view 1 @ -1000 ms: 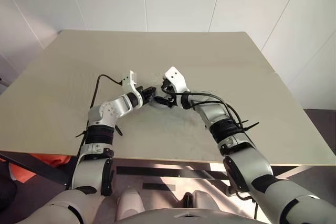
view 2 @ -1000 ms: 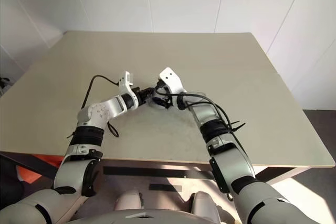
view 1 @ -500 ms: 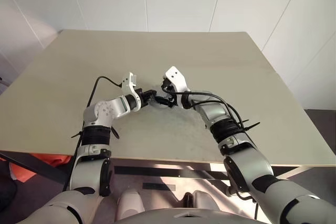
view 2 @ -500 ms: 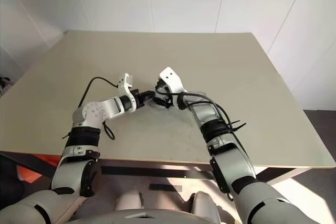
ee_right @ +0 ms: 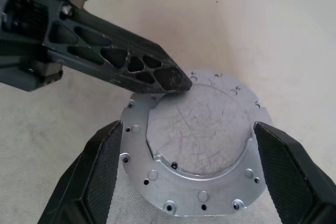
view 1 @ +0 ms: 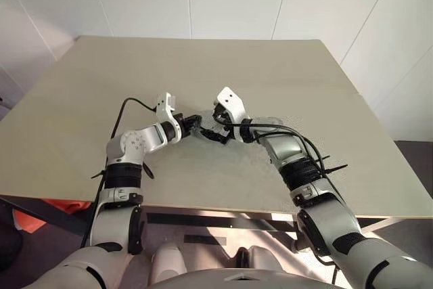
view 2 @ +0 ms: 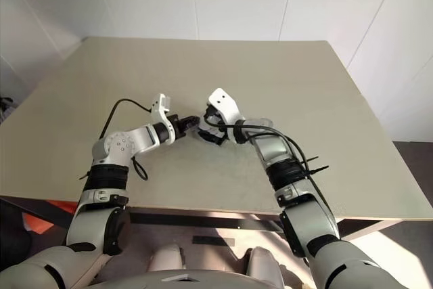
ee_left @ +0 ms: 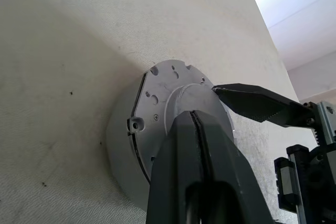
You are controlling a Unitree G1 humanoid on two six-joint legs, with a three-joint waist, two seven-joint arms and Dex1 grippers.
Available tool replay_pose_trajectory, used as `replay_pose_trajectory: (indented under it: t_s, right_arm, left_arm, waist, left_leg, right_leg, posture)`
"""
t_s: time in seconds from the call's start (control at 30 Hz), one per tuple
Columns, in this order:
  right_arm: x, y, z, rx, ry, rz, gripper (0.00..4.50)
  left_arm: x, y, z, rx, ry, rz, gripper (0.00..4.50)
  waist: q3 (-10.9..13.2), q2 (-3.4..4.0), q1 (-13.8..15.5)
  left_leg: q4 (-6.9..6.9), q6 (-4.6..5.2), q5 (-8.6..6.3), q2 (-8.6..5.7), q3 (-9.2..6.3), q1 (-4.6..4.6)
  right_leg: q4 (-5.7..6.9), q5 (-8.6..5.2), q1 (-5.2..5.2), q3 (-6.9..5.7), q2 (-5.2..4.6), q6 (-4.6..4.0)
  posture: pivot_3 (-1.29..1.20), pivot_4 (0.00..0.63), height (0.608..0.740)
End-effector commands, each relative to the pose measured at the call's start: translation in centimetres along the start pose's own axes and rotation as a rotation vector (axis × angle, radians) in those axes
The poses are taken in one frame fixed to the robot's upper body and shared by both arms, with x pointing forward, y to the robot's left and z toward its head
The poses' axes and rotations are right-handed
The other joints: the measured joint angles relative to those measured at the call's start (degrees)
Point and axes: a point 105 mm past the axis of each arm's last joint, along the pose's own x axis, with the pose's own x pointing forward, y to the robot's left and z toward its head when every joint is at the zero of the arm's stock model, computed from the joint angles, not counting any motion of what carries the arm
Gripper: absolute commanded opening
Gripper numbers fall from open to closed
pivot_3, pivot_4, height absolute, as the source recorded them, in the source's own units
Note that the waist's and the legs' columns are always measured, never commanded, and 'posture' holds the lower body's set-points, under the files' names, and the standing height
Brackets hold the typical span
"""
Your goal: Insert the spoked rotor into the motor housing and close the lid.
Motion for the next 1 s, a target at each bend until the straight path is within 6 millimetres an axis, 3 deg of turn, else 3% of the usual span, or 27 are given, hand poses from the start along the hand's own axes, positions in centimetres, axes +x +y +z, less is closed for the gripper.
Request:
replay_pose_trajectory:
  t_s: [0.03, 0.13, 0.27, 0.5, 0.73, 1.0]
  right_arm:
    - [-1.4, -1.0, 3.3, 0.003, -0.101, -0.03, 4.49]
    - [-2.1, -2.2, 3.8, 0.095, -0.118, -0.079, 4.49]
    - [-2.7, -3.9, 2.2, 0.327, -0.071, -0.135, 4.49]
    - [-4.7, -3.7, -0.1, 0.808, -0.016, -0.056, 4.49]
    - [-4.3, -2.5, -3.0, 1.007, 0.077, -0.048, 4.49]
    - [-2.3, -2.1, -3.0, 1.123, 0.05, -0.068, 4.49]
  left_arm:
    - [-0.1, 0.5, 0.0, -0.002, 0.01, 0.024, 0.0]
    - [0.0, 0.4, -0.1, -0.005, 0.01, 0.017, 0.0]
    - [0.0, 0.2, -0.1, -0.004, 0.009, 0.008, 0.0]
    - [-0.2, 0.4, 0.1, -0.004, -0.008, 0.013, 0.0]
    - [-0.5, 0.7, 0.3, -0.006, -0.019, 0.019, 0.0]
    - [-0.7, 0.7, 0.4, -0.005, -0.028, 0.022, 0.0]
  waist:
    - [0.0, 0.0, 0.11]
    - [0.0, 0.0, 0.21]
    - [0.0, 0.0, 0.26]
    - [0.01, 0.0, 0.56]
    - [0.02, 0.02, 1.36]
    - [0.02, 0.02, 1.12]
  left_leg:
    - [0.0, 0.0, 0.0, 0.0, 0.0, 0.01]
    - [0.01, -0.01, 0.01, -0.01, 0.0, 0.03]
    - [0.01, -0.04, 0.02, -0.01, 0.0, 0.05]
    - [-0.03, -0.05, 0.03, -0.01, 0.0, 0.04]
    - [-0.08, -0.13, 0.08, -0.01, 0.0, 0.08]
    - [-0.21, -0.31, 0.18, 0.01, 0.01, 0.3]
  right_leg:
    - [0.0, 0.0, 0.01, 0.0, 0.0, 0.0]
    - [0.01, 0.0, 0.03, 0.02, -0.01, 0.0]
    - [0.03, 0.0, 0.04, 0.02, -0.01, 0.0]
    - [0.01, 0.0, 0.03, 0.02, 0.0, 0.0]
    - [0.02, 0.01, 0.03, 0.01, -0.01, 0.0]
    - [0.09, 0.01, 0.11, 0.06, 0.0, 0.0]
  posture:
    - [0.0, 0.0, 0.74]
    - [0.0, 0.0, 0.74]
    - [0.0, 0.0, 0.74]
    - [0.0, 0.0, 0.74]
    - [0.0, 0.0, 0.74]
    - [0.0, 0.0, 0.74]
